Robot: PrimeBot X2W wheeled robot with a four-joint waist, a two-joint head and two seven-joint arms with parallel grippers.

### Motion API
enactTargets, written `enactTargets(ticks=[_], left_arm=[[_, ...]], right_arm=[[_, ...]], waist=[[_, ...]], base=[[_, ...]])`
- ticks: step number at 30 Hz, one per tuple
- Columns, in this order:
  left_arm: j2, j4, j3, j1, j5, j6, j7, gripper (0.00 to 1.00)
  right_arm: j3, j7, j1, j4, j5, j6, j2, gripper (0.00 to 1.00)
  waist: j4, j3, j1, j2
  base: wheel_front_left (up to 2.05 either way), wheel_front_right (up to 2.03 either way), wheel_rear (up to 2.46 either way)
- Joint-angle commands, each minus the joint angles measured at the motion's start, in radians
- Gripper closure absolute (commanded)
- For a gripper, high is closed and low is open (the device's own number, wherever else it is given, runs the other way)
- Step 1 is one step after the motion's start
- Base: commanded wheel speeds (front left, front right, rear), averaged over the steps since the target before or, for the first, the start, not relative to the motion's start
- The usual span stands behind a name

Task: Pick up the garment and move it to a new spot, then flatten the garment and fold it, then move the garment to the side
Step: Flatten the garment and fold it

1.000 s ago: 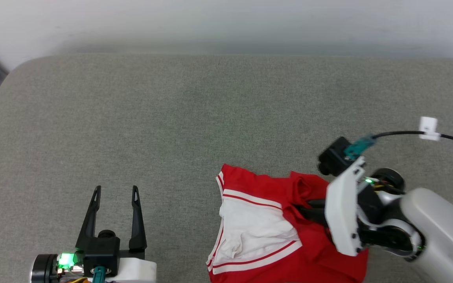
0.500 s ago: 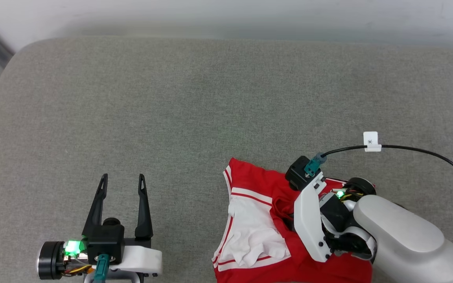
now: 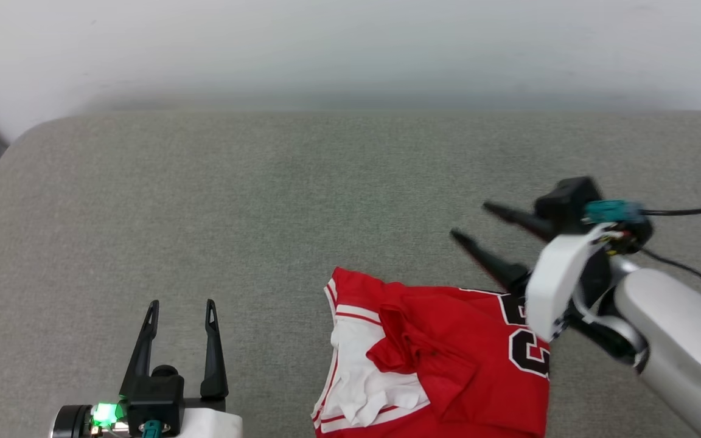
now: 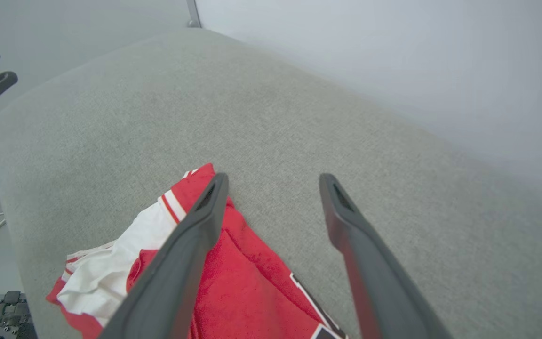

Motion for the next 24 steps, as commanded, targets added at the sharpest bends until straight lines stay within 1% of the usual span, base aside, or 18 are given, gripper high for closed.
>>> enactTargets(ticks=[1, 4, 5, 6, 8, 11, 14, 17, 21, 24], left_arm=[[-0.002, -0.008, 0.004, 0.011, 0.000, 0.000, -0.003, 0.00], [-0.007, -0.018, 0.007, 0.018, -0.002, -0.004, -0.003, 0.00], [-0.007, -0.018, 0.007, 0.018, -0.002, -0.004, -0.003, 0.00], [-0.007, -0.021, 0.009, 0.021, -0.002, -0.005, -0.003, 0.00], [-0.009, -0.027, 0.013, 0.025, -0.003, -0.007, -0.002, 0.00], [-0.010, -0.033, 0.021, 0.032, -0.006, -0.009, -0.003, 0.00], [-0.014, -0.039, 0.030, 0.043, -0.009, -0.011, -0.003, 0.00], [-0.017, -0.044, 0.041, 0.051, -0.009, -0.016, -0.003, 0.00], [-0.020, -0.048, 0.049, 0.069, -0.012, -0.026, -0.003, 0.00], [-0.024, -0.052, 0.054, 0.079, -0.012, -0.034, -0.002, 0.00]], right_arm=[[-0.064, -0.091, 0.035, 0.023, -0.049, 0.000, 0.003, 0.00], [-0.182, -0.226, 0.088, 0.073, -0.144, 0.000, 0.028, 0.00], [-0.182, -0.226, 0.088, 0.073, -0.144, 0.000, 0.028, 0.00], [-0.231, -0.273, 0.107, 0.092, -0.183, 0.000, 0.037, 0.00], [-0.327, -0.328, 0.154, 0.117, -0.255, 0.000, 0.064, 0.00], [-0.473, -0.356, 0.243, 0.106, -0.361, 0.000, 0.118, 0.00], [-0.629, -0.360, 0.342, 0.021, -0.460, 0.000, 0.185, 0.00], [-0.751, -0.359, 0.465, -0.082, -0.543, 0.000, 0.258, 0.00], [-0.854, -0.359, 0.604, -0.189, -0.609, 0.000, 0.341, 0.00], [-0.901, -0.359, 0.691, -0.243, -0.639, 0.000, 0.389, 0.00]], waist=[[-0.019, -0.016, 0.0000, 0.0000], [-0.027, -0.021, 0.0000, 0.0000], [-0.027, -0.021, 0.0000, 0.0000], [-0.030, -0.024, 0.0000, 0.0000], [-0.034, -0.029, 0.0000, 0.0000], [-0.039, -0.036, 0.0000, 0.0000], [-0.042, -0.043, 0.0000, 0.0000], [-0.043, -0.052, 0.0000, 0.0000], [-0.040, -0.066, 0.0000, 0.0000], [-0.036, -0.074, 0.0000, 0.0000]], base=[[0.00, 0.00, 0.00], [0.00, 0.00, 0.00], [0.00, 0.00, 0.00], [0.00, 0.00, 0.00], [0.00, 0.00, 0.00], [0.00, 0.00, 0.00], [0.00, 0.00, 0.00], [0.00, 0.00, 0.00], [0.00, 0.00, 0.00], [0.00, 0.00, 0.00]])
